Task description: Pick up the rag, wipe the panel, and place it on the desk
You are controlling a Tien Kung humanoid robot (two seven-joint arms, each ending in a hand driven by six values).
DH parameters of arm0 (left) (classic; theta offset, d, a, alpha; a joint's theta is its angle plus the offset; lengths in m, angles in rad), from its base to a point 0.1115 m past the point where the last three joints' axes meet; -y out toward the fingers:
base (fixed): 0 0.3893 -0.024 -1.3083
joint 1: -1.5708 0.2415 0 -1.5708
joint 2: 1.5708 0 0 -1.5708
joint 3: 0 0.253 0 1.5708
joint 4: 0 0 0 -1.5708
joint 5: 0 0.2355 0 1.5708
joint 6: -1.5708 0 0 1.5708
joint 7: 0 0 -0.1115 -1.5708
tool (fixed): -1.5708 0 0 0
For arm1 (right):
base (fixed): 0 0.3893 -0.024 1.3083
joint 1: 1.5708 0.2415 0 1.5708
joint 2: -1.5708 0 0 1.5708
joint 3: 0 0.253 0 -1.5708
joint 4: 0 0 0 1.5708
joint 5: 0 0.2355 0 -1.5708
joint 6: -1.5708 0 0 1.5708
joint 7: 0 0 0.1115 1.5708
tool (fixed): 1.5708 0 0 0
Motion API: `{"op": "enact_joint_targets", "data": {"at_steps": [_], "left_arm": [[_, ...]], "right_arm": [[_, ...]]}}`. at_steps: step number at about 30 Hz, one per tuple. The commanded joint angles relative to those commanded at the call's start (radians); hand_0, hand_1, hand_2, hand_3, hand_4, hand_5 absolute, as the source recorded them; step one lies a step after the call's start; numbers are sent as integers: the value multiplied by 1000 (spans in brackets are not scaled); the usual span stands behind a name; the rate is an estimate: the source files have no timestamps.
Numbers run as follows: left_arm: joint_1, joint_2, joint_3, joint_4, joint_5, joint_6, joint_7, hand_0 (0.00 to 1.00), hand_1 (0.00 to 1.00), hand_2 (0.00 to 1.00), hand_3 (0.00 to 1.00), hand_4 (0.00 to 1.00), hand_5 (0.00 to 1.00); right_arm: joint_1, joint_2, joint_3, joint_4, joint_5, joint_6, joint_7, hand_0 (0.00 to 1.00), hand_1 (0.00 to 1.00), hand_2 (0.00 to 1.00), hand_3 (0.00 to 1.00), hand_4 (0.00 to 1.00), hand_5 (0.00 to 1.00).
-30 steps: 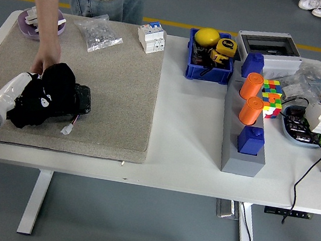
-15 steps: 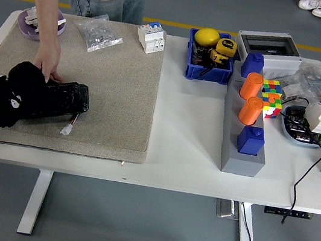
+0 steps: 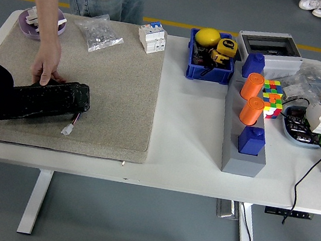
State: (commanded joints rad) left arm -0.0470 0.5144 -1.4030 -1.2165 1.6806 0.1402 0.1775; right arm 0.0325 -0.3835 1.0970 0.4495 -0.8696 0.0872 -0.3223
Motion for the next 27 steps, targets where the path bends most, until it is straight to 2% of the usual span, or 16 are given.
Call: {"op": "enact_joint_targets", "data": {"at_steps": [5,12,27], "left_arm": [[3,2,0,-5,-6,0,-1,243,249,611,517,57,2],[-16,-7,22,-18,-18,3,-4,243,246,610,515,38,2],[-94,-47,136,-12,-51,6,-6,243,250,612,518,61,2]], "right_arm": [[1,1,-1,0,1,0,1,764,704,728,699,998,635],[2,1,-4,0,2,0,0,763,704,728,698,998,634],[1,2,-7,-1,3,0,0,764,702,728,700,998,638]]}}
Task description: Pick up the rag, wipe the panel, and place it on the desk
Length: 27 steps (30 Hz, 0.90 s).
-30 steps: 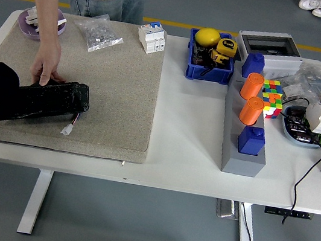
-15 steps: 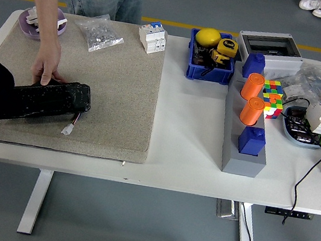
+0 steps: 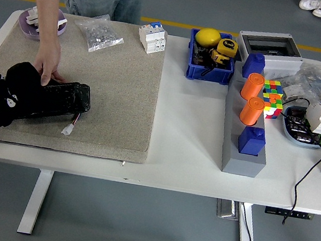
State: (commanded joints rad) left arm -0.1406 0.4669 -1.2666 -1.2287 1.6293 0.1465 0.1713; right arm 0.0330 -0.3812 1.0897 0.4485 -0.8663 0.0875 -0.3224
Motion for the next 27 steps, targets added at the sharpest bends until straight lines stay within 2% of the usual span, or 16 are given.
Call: {"op": "enact_joint_targets", "data": {"at_steps": [27], "left_arm": [[-166,-85,231,-9,-47,-14,20,244,247,614,515,51,2]], "right_arm": [[6,0,-6,1,4,3,-1,764,702,728,702,998,638]]}}
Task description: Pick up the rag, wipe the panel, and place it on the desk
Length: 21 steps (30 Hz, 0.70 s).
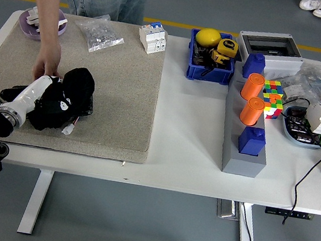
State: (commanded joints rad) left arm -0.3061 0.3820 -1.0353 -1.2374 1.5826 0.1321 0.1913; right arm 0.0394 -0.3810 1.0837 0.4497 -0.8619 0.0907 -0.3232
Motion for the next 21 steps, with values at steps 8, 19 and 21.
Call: {"op": "enact_joint_targets", "data": {"at_steps": [8,19,21], "left_arm": [[-29,-7,46,-4,-3,-4,5,246,248,613,515,53,2],[-24,10,39,-27,18,1,8,246,249,615,516,55,2],[-19,16,32,-24,20,2,8,246,248,616,517,54,2]], "right_arm": [[1,-2,0,0,2,1,-1,764,702,728,701,998,637],[1,-1,3,2,1,3,-1,764,701,728,701,998,637],[1,-2,4,2,1,3,-1,764,702,728,702,998,636]]}}
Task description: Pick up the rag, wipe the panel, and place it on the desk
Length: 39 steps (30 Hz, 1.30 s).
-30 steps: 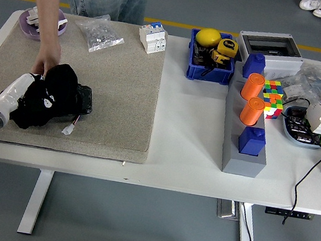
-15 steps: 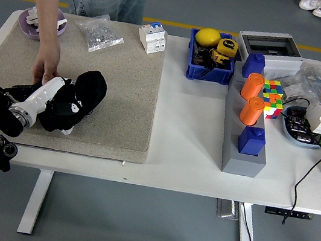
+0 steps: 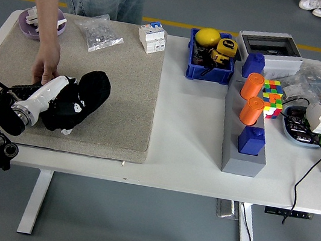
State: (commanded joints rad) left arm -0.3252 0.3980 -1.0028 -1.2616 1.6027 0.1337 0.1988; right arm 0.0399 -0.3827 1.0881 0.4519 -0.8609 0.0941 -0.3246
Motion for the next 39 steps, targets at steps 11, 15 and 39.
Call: {"op": "enact_joint_targets", "data": {"at_steps": [11,15,39], "left_arm": [[53,33,-60,11,22,5,-1,246,246,617,516,51,2],[71,46,-87,8,41,7,1,246,246,617,516,51,2],[216,127,-302,15,100,20,0,242,246,614,515,49,2]], "right_arm": [[-5,-2,4,1,0,1,0,764,701,728,701,998,635],[-6,-2,6,1,-1,1,1,764,701,728,701,998,635],[-12,-4,12,2,-3,1,2,764,701,728,702,998,633]]}}
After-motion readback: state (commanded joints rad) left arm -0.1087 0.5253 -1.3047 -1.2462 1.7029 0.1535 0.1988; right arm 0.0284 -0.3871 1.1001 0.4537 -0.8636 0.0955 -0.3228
